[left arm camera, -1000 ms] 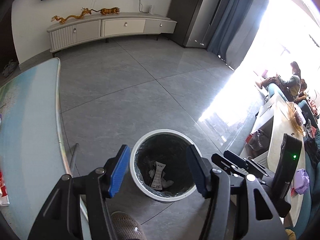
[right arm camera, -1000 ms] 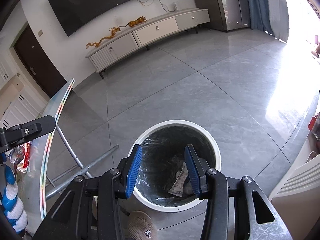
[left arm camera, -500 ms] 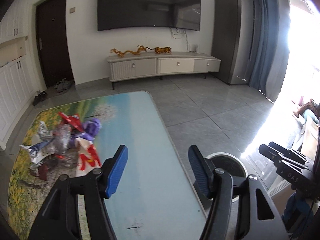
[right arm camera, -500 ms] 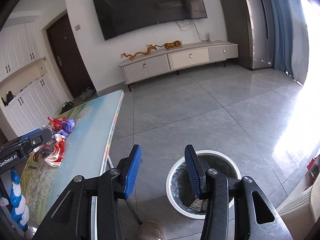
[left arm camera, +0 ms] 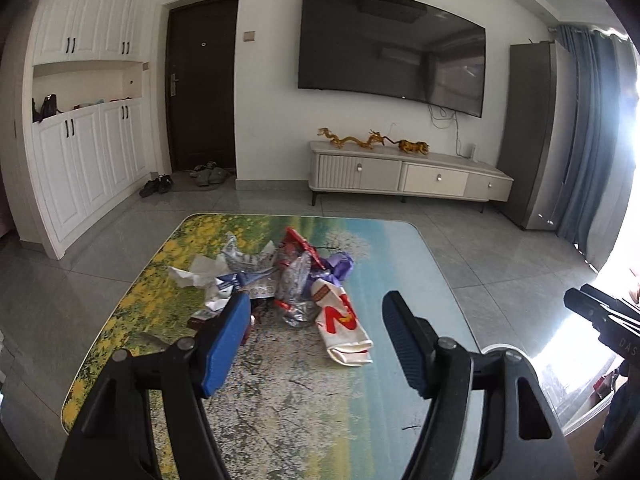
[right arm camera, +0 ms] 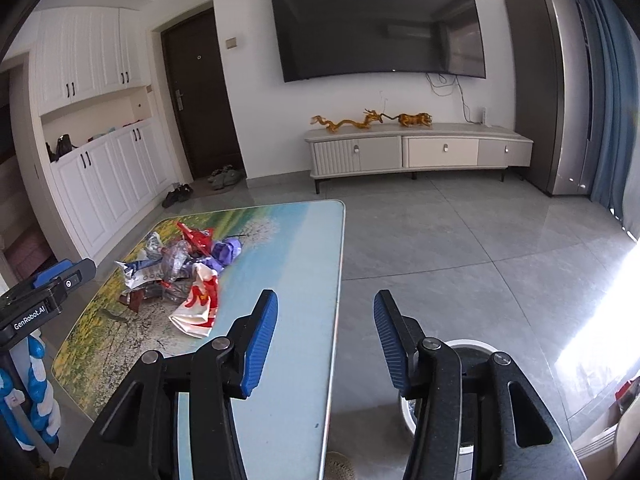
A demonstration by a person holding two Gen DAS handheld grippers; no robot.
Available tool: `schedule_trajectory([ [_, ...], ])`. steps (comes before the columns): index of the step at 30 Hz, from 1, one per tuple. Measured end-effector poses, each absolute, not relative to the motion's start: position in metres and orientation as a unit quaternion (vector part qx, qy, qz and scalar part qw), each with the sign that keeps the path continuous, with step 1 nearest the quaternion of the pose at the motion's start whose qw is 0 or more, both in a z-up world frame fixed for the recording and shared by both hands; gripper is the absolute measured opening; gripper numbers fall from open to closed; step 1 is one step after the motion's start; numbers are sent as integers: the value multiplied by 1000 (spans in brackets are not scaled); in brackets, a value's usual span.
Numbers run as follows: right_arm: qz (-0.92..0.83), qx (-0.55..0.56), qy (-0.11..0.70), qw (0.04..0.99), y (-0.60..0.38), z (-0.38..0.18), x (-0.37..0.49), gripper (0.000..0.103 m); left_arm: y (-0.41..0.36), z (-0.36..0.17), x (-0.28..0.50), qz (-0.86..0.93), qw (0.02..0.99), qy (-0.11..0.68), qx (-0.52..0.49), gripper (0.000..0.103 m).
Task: Collect trash
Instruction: 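Return both open tools to the table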
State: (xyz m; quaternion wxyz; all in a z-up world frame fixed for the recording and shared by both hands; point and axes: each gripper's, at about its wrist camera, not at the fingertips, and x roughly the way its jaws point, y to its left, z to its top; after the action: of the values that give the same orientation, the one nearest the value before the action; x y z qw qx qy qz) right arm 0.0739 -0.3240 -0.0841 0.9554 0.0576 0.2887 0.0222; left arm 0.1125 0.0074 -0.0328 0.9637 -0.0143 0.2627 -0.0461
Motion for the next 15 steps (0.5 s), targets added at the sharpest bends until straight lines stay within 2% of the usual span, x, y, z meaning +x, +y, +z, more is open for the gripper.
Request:
schedule_trajectory([
  [15,69,10,305,950,-244,-69,81,51,101,-40,91,21,968,244,-59,67],
])
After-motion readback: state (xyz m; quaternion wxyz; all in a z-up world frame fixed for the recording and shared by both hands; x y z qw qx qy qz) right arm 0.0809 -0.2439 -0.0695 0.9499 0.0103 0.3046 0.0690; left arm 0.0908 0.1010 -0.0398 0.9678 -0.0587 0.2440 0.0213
